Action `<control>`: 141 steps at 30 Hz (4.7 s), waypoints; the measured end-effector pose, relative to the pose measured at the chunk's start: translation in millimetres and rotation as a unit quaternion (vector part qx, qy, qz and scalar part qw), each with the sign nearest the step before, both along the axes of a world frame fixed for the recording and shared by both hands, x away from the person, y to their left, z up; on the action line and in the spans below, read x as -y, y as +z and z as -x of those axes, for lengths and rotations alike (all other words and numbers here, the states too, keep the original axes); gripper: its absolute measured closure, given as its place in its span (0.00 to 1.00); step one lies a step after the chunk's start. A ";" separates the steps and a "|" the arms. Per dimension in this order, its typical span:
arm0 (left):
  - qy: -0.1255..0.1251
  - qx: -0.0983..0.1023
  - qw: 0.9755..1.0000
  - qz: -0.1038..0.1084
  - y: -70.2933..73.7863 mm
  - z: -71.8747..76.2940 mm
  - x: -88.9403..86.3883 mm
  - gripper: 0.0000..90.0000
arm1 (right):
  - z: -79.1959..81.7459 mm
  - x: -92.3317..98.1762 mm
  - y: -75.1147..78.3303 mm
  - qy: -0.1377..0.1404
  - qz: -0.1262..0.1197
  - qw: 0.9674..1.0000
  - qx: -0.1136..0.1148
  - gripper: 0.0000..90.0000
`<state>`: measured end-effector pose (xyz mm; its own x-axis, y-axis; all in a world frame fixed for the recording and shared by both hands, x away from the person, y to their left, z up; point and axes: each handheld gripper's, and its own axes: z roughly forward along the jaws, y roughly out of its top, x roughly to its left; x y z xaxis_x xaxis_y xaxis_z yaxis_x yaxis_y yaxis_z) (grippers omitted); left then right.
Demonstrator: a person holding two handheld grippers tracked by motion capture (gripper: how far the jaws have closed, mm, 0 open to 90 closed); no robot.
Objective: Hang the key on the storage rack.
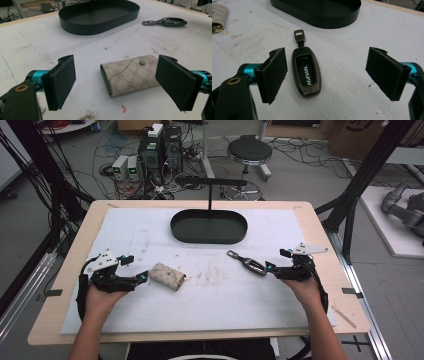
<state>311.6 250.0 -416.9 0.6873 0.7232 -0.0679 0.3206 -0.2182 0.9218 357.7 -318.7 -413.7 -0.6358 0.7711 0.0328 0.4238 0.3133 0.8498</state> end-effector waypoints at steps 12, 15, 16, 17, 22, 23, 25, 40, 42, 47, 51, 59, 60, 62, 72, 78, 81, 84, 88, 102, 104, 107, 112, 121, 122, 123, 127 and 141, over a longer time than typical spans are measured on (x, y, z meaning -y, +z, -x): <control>-0.003 0.001 1.000 0.003 -3.3 0.2 -1.4 0.18 | -2.4 1.5 -2.0 -0.010 -0.001 1.000 -0.013 0.20; -0.005 0.002 1.000 0.003 -3.9 0.4 -1.3 0.18 | -2.0 -5.5 -2.2 0.003 0.004 1.000 -0.018 0.20; -0.005 0.002 1.000 0.003 -3.9 0.4 -1.3 0.18 | -2.8 -6.7 -2.2 0.006 0.005 1.000 -0.019 0.20; -0.005 0.003 1.000 0.001 -3.5 0.4 -1.7 0.18 | -2.8 -6.7 -2.2 0.006 0.005 1.000 -0.019 0.20; 0.000 0.003 1.000 0.000 -2.1 -1.0 -3.8 0.18 | -8.1 -15.0 0.9 0.022 0.007 1.000 -0.018 0.20; 0.000 0.003 1.000 0.000 -1.8 -1.3 -4.4 0.18 | -9.6 -16.9 1.7 0.024 0.010 1.000 -0.018 0.20; 0.001 0.003 1.000 -0.001 -1.7 -1.3 -4.0 0.18 | -14.2 -22.7 3.5 0.037 0.018 0.999 -0.024 0.20; 0.006 0.006 1.000 -0.011 -3.2 -1.3 -2.3 0.18 | -52.8 -55.9 6.4 0.064 0.045 0.996 -0.047 0.20; 0.007 0.007 1.000 -0.010 -3.2 -1.4 -2.3 0.18 | -54.7 -59.2 5.2 0.066 0.046 0.996 -0.049 0.20; 0.007 0.006 1.000 -0.012 -3.6 -2.0 -1.6 0.18 | -63.6 -76.9 0.8 0.083 0.066 0.993 -0.062 0.29; 0.009 0.007 1.000 -0.013 -3.3 -1.2 -2.0 0.18 | -70.5 -88.5 -8.8 0.084 0.071 0.990 -0.083 0.34; 0.004 0.006 1.000 -0.012 -3.5 -2.0 -1.8 0.18 | -75.1 -97.2 -25.0 0.080 0.118 0.982 -0.124 0.60; 0.004 0.006 1.000 -0.014 -3.6 -1.8 -1.6 0.18 | -73.4 -98.1 -25.1 0.073 0.126 0.983 -0.115 0.65; 0.005 0.005 1.000 -0.013 -3.7 -1.2 -1.2 0.18 | -71.6 -98.5 -24.7 0.063 0.128 0.984 -0.110 0.83; 0.003 0.008 1.000 -0.014 -2.6 -0.2 -1.2 0.18 | -64.3 -98.2 -20.5 0.044 0.114 0.987 -0.101 0.98; 0.003 0.008 1.000 -0.014 -2.1 -1.0 -1.5 0.18 | -60.6 -84.1 0.8 0.038 0.057 0.994 -0.087 0.98; 0.003 0.008 1.000 -0.013 -1.7 -0.6 -1.2 0.18 | -60.0 -81.0 11.0 0.038 0.043 0.995 -0.081 0.98; 0.002 0.009 1.000 -0.011 -1.2 -0.1 -0.9 0.19 | -59.6 -79.4 30.2 0.037 0.032 0.997 -0.058 0.98; 0.004 0.013 1.000 -0.009 0.1 0.9 -1.2 0.19 | -61.3 -79.1 42.6 0.036 0.025 0.998 -0.045 0.98; -0.002 0.010 1.000 -0.008 -0.4 0.1 0.7 0.19 | -90.8 -73.4 100.2 0.005 -0.003 1.000 -0.001 0.98; -0.001 0.009 1.000 -0.008 -0.6 0.2 1.2 0.19 | -96.0 -73.7 106.6 -0.001 -0.005 1.000 0.008 0.98; -0.001 0.008 1.000 -0.007 -1.1 0.0 1.3 0.19 | -104.2 -75.7 115.9 -0.007 -0.006 1.000 0.015 0.98; 0.001 0.007 1.000 -0.006 -1.4 0.0 0.6 0.19 | -116.8 -83.3 127.0 -0.015 0.003 1.000 0.022 0.98; 0.002 0.007 1.000 -0.004 -1.4 0.0 -0.7 0.19 | -139.6 -89.9 133.3 -0.030 0.008 0.999 0.017 0.98; 0.003 0.006 1.000 -0.003 -1.6 -0.2 -0.8 0.19 | -141.6 -90.2 133.3 -0.031 0.008 0.999 0.018 0.98; 0.003 0.006 1.000 -0.003 -1.7 -0.4 -0.8 0.19 | -143.3 -90.5 133.3 -0.033 0.006 0.999 0.015 0.98; 0.002 0.004 1.000 -0.003 -2.7 -0.8 -0.9 0.19 | -150.4 -89.2 130.9 -0.040 0.001 0.999 0.010 0.98; 0.001 -0.002 1.000 -0.006 -5.6 -1.3 0.6 0.19 | -166.4 -85.1 115.8 -0.054 -0.002 0.999 -0.007 0.98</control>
<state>312.9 249.5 -422.4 0.6853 0.7256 -0.0626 0.3254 -0.2282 0.9176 524.1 -233.6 -297.9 -0.5485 0.8350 0.0447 0.4670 0.2616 0.8447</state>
